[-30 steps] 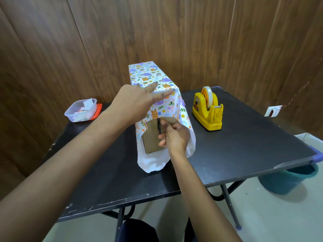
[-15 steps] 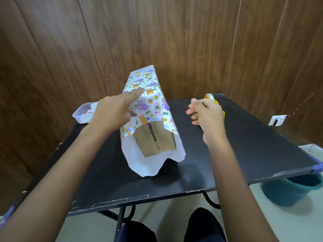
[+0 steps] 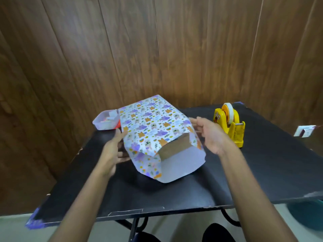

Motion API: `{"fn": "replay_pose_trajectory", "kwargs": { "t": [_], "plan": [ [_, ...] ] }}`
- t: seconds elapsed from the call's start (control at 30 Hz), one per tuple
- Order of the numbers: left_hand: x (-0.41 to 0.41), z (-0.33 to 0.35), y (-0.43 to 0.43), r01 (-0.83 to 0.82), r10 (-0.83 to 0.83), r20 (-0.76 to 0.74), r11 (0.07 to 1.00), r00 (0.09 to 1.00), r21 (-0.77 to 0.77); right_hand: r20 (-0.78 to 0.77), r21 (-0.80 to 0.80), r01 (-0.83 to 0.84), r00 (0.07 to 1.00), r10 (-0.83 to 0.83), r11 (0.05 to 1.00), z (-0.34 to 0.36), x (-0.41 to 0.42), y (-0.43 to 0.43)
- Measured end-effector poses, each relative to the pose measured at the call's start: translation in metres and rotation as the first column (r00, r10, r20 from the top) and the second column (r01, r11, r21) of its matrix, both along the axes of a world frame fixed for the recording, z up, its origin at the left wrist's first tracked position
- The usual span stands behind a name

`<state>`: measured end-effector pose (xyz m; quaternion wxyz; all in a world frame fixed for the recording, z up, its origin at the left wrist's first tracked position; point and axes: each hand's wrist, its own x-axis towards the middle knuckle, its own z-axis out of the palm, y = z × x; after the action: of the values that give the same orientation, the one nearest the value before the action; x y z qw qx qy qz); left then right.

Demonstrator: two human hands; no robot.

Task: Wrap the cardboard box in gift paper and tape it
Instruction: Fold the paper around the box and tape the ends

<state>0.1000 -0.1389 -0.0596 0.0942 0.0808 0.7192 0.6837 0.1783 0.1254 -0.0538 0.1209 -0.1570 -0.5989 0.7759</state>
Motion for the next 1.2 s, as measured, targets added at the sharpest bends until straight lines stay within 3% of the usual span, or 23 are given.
{"fn": "replay_pose_trajectory", "kwargs": {
  "t": [0.17,0.23,0.33,0.47,0.57,0.6,0.63,0.7,0.77,0.8,0.9,1.2],
  "plan": [
    [0.004,-0.023,0.053,0.095,-0.116,0.105,0.978,0.988,0.187,-0.112,0.314,0.034,0.994,0.001,0.949,0.063,0.02,0.005],
    [0.005,-0.037,0.069,0.141,-0.175,0.156,0.968,0.972,0.206,-0.084,0.48,-0.003,0.995,0.049,0.877,0.084,0.021,-0.002],
    [0.005,-0.043,0.078,0.086,-0.115,0.184,0.984,0.976,0.158,-0.025,0.632,-0.089,0.99,0.135,0.77,0.099,0.015,-0.018],
    [0.007,-0.01,0.063,-0.03,0.032,-0.017,0.994,0.999,0.106,-0.115,0.751,0.008,0.986,0.119,0.66,0.093,0.007,-0.028],
    [0.015,0.042,0.056,0.104,-0.04,-0.194,0.938,0.98,0.33,-0.122,0.843,0.062,0.99,0.077,0.534,0.08,-0.006,-0.02],
    [0.012,0.057,0.055,0.15,-0.062,-0.266,0.933,0.962,0.327,-0.086,0.861,0.029,0.992,0.089,0.508,0.077,-0.008,-0.019],
    [0.01,0.071,0.056,0.158,-0.068,-0.342,0.958,0.937,0.241,-0.048,0.865,-0.016,0.992,0.115,0.502,0.075,-0.01,-0.019],
    [-0.001,0.092,0.056,0.094,-0.166,-0.51,0.982,0.844,-0.164,-0.028,0.877,-0.051,0.987,0.157,0.477,0.075,-0.014,-0.021],
    [-0.006,0.1,0.057,-0.042,-0.364,-0.543,0.802,0.757,-0.596,-0.034,0.9,-0.039,0.987,0.159,0.435,0.08,-0.02,-0.023],
    [-0.006,0.102,0.058,-0.088,-0.437,-0.518,0.696,0.735,-0.712,-0.022,0.917,-0.044,0.987,0.16,0.396,0.083,-0.024,-0.024],
    [-0.005,0.102,0.059,-0.198,-0.521,-0.529,0.561,0.67,-0.804,0.055,0.966,-0.103,0.979,0.198,0.238,0.091,-0.032,-0.026],
    [0.001,0.099,0.064,-0.502,-0.635,-0.55,0.28,0.543,-0.819,0.146,0.989,-0.147,0.98,0.137,0.001,0.093,-0.028,-0.022]
  ]
}}
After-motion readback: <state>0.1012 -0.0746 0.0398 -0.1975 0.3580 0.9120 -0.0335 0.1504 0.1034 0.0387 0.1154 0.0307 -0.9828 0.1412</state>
